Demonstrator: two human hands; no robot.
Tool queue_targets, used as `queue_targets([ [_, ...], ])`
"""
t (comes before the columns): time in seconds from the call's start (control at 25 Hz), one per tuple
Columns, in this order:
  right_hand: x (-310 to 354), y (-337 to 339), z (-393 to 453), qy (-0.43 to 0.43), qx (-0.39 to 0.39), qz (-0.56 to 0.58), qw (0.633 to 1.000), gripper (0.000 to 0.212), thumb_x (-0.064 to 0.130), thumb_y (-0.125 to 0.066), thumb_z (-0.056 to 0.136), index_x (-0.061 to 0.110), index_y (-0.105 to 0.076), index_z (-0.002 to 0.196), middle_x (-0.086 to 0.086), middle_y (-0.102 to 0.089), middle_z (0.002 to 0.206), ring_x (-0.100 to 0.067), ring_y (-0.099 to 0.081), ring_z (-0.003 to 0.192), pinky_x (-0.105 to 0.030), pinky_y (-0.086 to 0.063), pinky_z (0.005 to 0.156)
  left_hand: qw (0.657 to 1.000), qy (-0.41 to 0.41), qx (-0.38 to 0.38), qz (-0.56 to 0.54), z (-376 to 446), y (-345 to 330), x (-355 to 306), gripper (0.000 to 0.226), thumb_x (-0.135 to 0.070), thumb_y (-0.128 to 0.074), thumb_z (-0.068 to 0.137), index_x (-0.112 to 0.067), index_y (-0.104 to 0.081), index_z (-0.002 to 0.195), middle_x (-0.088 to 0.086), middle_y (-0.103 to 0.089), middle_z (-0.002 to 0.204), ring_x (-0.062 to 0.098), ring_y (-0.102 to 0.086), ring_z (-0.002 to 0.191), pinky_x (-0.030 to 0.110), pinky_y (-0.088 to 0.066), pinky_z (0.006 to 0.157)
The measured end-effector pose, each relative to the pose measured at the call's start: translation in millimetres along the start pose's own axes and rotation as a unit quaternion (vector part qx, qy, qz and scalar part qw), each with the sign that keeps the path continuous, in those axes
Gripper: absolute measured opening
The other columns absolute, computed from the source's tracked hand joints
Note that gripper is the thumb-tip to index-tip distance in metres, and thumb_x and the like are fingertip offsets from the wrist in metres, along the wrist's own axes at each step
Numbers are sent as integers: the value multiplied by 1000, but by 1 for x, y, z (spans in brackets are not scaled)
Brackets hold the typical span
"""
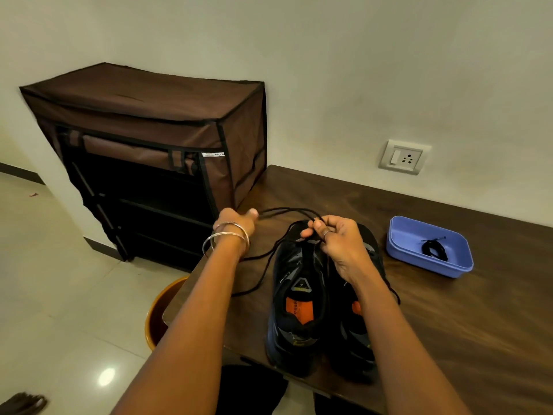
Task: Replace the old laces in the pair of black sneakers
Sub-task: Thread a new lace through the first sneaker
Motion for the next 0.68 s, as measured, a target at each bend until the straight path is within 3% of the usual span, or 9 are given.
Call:
queue_targets([
  [0.04,-1,2,2,-15,-31,15,999,21,10,-53,100,5,-68,86,-11,-74,79,-33,-71,89,-48,-56,88,992,-18,-8,128,-3,0,3,51,-41,-64,90,-1,-56,121,20,-59,122,37,-58,109,42,-47,89],
  [0.08,-2,3,3,-30,-57,34,997,23,10,-54,100,5,-68,83,-12,-74,77,-34,-71,89,-47,-57,85,981,-44,-3,188,-7,-5,4,53,-45,-67,86,-2,-59,115,20,-59,116,39,-59,107,44,-49,87],
  [0.16,-1,1,1,-43,-87,59,993,26,9,-54,100,7,-67,78,-13,-72,76,-30,-71,83,-37,-57,72,982,-89,89,140,-19,-31,2,49,-47,-75,76,-3,-65,94,18,-66,97,33,-67,80,42,-56,69],
  [0.24,4,0,-1,-34,-92,41,994,25,10,-53,101,9,-66,79,-13,-72,79,-25,-70,79,-26,-50,61,968,-127,177,128,-42,-62,-4,39,-42,-79,75,-7,-68,87,11,-67,82,20,-60,58,30,-52,54],
  [0.36,18,-2,-6,-13,-95,42,994,25,8,-53,100,8,-66,79,-14,-71,79,-24,-69,78,-28,-49,64,944,-178,155,230,-58,-79,-10,47,-42,-84,68,-13,-63,98,3,-62,94,20,-63,80,30,-53,70],
  [0.44,37,-6,-13,-6,-96,94,991,24,6,-52,100,7,-66,81,-11,-68,76,-23,-69,78,-31,-50,67,945,-171,145,237,-55,-80,-7,50,-38,-86,68,-9,-63,102,5,-63,102,23,-64,91,35,-54,80],
  [0.6,103,-4,-32,66,-101,178,977,18,6,-53,100,10,-66,89,-2,-73,71,-23,-73,85,-38,-57,84,956,-134,145,217,-43,-74,2,60,-40,-88,64,-6,-59,105,10,-64,105,27,-66,92,39,-57,82],
  [0.68,131,2,-41,118,-111,210,964,14,6,-54,98,7,-68,94,-6,-73,75,-26,-74,87,-37,-60,84,955,-137,138,225,-44,-73,3,66,-39,-88,65,-8,-55,114,11,-61,112,28,-65,97,41,-56,85],
])
Point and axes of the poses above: each hand's wrist, its own z-axis towards the middle knuckle, its own y-axis out of the back of the hand, x = y × z, the point moved 7 cm from there along z, towards the middle knuckle
